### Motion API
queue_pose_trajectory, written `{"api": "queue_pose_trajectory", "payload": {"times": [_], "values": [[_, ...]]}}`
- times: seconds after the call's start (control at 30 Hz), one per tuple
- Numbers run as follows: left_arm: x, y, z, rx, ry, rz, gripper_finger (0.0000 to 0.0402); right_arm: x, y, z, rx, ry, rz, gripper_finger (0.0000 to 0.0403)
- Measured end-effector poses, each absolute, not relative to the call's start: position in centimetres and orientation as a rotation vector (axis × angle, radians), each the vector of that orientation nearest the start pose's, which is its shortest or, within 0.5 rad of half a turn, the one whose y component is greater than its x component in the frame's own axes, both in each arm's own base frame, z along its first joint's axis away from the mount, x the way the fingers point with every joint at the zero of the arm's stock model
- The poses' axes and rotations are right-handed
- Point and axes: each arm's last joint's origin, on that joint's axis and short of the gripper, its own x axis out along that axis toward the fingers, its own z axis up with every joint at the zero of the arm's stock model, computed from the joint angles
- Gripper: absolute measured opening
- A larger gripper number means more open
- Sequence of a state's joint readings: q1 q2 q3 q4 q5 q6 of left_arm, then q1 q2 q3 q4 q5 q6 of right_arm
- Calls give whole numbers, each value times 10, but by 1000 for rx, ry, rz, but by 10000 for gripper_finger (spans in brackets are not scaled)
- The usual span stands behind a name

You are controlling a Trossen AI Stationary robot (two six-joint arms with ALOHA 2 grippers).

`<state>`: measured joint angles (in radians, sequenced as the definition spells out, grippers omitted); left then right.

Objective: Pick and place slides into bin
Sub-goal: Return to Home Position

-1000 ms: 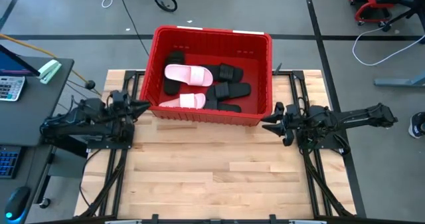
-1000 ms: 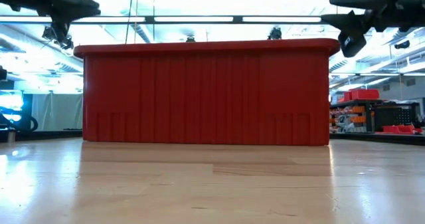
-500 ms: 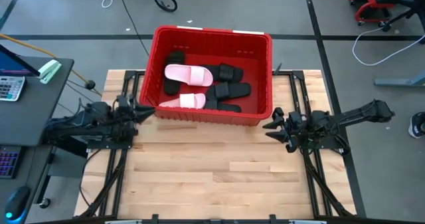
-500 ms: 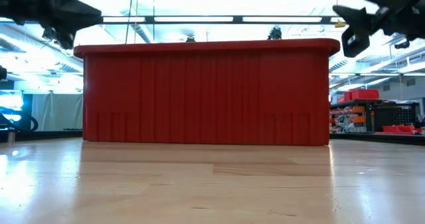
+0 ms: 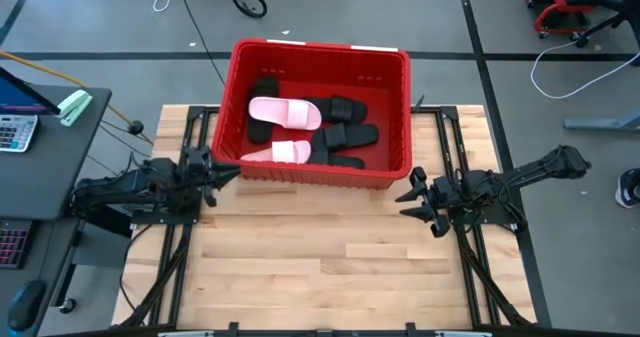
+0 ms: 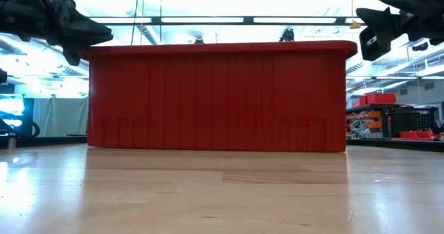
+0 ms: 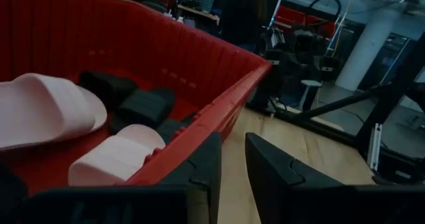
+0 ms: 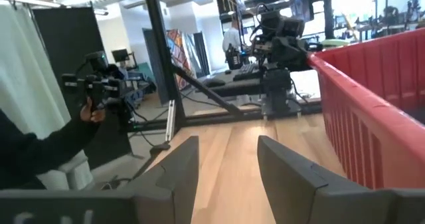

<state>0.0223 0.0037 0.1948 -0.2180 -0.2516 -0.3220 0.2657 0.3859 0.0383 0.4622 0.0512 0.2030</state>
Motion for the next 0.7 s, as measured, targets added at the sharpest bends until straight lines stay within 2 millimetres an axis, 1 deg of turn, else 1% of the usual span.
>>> {"api": "queue_pose_trajectory", "payload": {"times": [0.1, 0.27, 0.4, 0.7], "values": [[82, 9, 203, -322, -5, 276, 77, 118, 32, 186, 211, -79, 231, 160], [86, 9, 198, -298, -48, 266, 84, 118, 31, 185, 172, -82, 205, 160], [86, 9, 196, -337, -39, 263, 86, 118, 31, 185, 177, -83, 203, 160], [87, 9, 196, -351, -38, 263, 75, 118, 31, 185, 177, -83, 203, 160]]}}
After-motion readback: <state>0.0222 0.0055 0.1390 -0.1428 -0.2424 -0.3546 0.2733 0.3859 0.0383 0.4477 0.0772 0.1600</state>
